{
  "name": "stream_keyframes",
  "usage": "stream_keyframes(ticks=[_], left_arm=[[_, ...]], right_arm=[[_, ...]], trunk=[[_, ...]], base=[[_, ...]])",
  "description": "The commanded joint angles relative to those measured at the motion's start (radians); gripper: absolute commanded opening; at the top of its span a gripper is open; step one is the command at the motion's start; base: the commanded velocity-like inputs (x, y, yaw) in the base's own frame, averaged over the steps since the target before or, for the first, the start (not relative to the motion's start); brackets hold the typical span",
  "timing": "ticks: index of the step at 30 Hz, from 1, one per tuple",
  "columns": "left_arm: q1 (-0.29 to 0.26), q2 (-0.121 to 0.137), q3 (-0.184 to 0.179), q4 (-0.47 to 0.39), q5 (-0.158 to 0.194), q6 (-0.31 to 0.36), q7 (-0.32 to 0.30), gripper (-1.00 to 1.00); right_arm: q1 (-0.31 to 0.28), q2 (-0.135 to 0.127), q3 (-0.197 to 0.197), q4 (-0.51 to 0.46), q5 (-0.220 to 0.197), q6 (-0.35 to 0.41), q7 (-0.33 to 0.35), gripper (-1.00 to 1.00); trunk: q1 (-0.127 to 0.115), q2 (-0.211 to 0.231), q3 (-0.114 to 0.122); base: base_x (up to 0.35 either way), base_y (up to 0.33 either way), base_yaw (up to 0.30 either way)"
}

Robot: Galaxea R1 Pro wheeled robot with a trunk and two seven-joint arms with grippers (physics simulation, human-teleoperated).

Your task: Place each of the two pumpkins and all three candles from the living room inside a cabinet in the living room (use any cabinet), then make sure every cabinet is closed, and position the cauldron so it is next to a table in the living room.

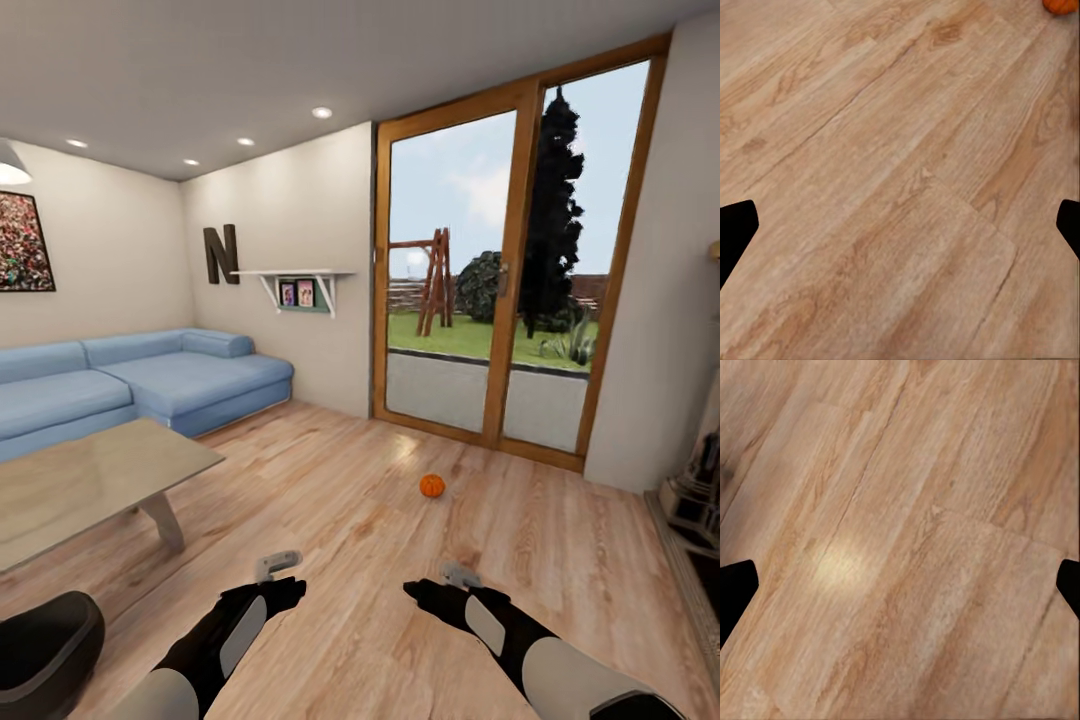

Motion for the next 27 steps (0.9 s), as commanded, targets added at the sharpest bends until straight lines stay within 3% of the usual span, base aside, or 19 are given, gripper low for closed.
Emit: stream_keyframes(ticks=[1, 14, 27], left_arm=[[0.0, 0.001, -0.006, -0.002, 0.011, 0.003, 0.009, 1.0], [0.0, 0.001, 0.001, -0.004, 0.014, 0.006, 0.003, 1.0], [0.0, 0.001, 0.004, -0.004, 0.023, 0.008, 0.006, 1.0]], right_arm=[[-0.001, -0.002, 0.003, 0.0, -0.003, 0.003, 0.001, 1.0], [-0.001, -0.025, 0.003, 0.005, -0.003, 0.0, 0.001, 1.0], [-0.001, -0.028, 0.003, 0.026, -0.003, -0.039, 0.001, 1.0]], trunk=[[0.0, -0.001, -0.001], [0.0, -0.001, -0.004], [-0.05, 0.09, 0.023]], base=[[0.0, 0.0, -0.267], [0.06, 0.0, -0.203], [0.001, 0.0, -0.121]])
